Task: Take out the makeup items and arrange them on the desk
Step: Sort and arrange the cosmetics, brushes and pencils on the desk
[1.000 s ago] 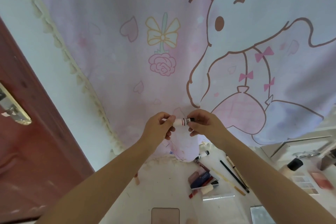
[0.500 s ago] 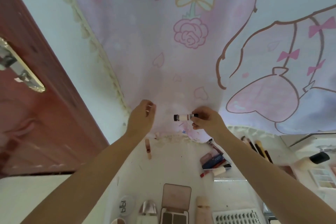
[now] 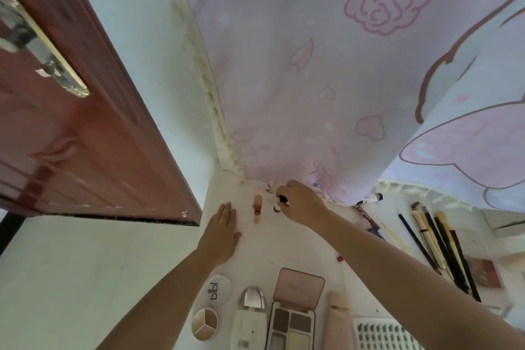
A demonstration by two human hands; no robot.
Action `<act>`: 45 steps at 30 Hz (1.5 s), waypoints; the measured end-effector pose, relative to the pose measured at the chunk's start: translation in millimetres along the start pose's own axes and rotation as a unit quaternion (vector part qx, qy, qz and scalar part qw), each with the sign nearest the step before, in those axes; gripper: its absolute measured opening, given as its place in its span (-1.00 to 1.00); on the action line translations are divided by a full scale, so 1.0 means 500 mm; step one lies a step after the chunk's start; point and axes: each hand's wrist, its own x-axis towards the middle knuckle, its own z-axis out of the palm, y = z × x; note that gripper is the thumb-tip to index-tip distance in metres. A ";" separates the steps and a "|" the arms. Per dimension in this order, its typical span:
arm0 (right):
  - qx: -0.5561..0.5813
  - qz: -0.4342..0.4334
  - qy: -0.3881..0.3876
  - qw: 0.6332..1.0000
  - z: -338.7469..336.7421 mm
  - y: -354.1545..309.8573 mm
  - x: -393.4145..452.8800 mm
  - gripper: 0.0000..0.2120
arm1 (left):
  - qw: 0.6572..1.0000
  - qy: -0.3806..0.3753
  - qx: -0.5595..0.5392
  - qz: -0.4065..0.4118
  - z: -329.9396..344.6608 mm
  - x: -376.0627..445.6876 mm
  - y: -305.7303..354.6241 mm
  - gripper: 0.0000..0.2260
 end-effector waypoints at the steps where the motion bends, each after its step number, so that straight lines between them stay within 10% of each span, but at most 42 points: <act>1: 0.003 -0.001 -0.001 1.000 0.003 -0.003 0.007 -0.75 | 1.000 -0.001 0.002 0.001 0.005 0.001 -0.001 -0.47; 24: 0.077 0.030 0.020 0.996 0.015 0.024 -0.002 -0.63 | 1.000 0.009 -0.020 0.003 0.007 -0.005 0.000 -0.49; 32: -0.136 0.140 -0.063 0.979 0.010 0.231 -0.129 -0.62 | 0.996 0.077 0.039 0.022 0.014 -0.061 0.019 -0.65; 45: -0.241 0.035 -0.106 0.964 0.004 0.267 -0.128 -0.73 | 0.985 0.116 -0.009 0.124 -0.032 -0.083 0.141 -0.68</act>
